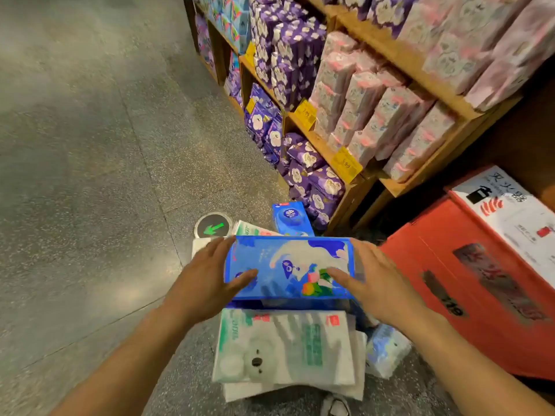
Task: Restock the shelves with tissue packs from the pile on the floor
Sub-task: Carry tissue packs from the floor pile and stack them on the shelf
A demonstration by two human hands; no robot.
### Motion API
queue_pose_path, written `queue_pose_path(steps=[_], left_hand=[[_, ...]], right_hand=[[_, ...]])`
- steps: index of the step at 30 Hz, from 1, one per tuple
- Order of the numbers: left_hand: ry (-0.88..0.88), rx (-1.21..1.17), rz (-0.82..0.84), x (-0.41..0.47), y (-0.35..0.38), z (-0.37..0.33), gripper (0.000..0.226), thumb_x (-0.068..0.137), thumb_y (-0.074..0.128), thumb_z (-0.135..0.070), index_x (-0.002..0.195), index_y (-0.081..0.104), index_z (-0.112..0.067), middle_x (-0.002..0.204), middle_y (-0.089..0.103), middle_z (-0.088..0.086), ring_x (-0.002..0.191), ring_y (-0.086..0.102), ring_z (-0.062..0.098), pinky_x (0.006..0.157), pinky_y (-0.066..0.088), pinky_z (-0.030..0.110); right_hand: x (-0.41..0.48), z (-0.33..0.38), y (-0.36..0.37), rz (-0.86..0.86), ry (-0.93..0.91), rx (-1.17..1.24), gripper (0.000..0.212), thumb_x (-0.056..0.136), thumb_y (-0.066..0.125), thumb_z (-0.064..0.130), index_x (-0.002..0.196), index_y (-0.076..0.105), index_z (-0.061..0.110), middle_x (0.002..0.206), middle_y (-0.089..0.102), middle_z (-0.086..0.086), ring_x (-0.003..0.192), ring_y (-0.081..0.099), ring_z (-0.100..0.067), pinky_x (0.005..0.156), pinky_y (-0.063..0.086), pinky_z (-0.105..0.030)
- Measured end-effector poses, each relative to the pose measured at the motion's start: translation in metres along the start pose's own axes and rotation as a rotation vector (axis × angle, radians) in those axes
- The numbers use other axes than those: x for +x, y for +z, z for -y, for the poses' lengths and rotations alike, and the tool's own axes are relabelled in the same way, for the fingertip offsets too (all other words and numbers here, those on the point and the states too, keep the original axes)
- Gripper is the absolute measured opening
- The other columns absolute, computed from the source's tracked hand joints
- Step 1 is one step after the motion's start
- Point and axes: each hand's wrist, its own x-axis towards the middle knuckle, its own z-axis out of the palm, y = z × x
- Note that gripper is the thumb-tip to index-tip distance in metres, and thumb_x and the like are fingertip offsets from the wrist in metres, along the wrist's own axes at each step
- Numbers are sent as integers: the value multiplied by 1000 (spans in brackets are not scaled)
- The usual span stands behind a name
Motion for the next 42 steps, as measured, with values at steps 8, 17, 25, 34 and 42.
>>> queue_pose_path(steps=[8,17,25,34,42], left_hand=[[-201,-295,-238,101,148,58,111,71,75,-62,156,23,-15,156,40,7,141,41,25,112,32,36],[-435,-683,-357,106,150,59,58,54,94,-52,97,63,-29,87,74,-12,80,72,12,73,58,37],[-505,-1147,-344,8,-41,-21,31,74,87,-25,95,73,-6,79,77,5,64,69,15,57,55,29],[-424,-1152,-523,-156,-273,-78,27,85,79,-24,107,68,-12,95,78,5,82,73,20,65,59,30],[-356,-1154,-867,-293,-444,28,40,81,82,-34,112,65,-14,99,77,3,82,74,15,67,59,30]], right_hand=[[122,-100,111,-121,334,446,112,66,73,77,148,41,8,132,68,-5,119,65,-27,99,52,-43],[137,-104,138,-128,251,1083,71,60,92,47,118,66,15,104,79,-5,91,78,-27,82,62,-47],[41,6,-50,-44,134,1088,57,64,85,35,113,68,12,99,80,-9,84,78,-31,72,63,-43],[-63,186,-227,69,-135,1044,73,61,95,47,121,67,15,109,78,-11,93,76,-34,74,63,-48],[-103,438,-249,217,-444,1001,84,46,90,69,114,74,21,111,77,-10,96,75,-29,76,64,-43]])
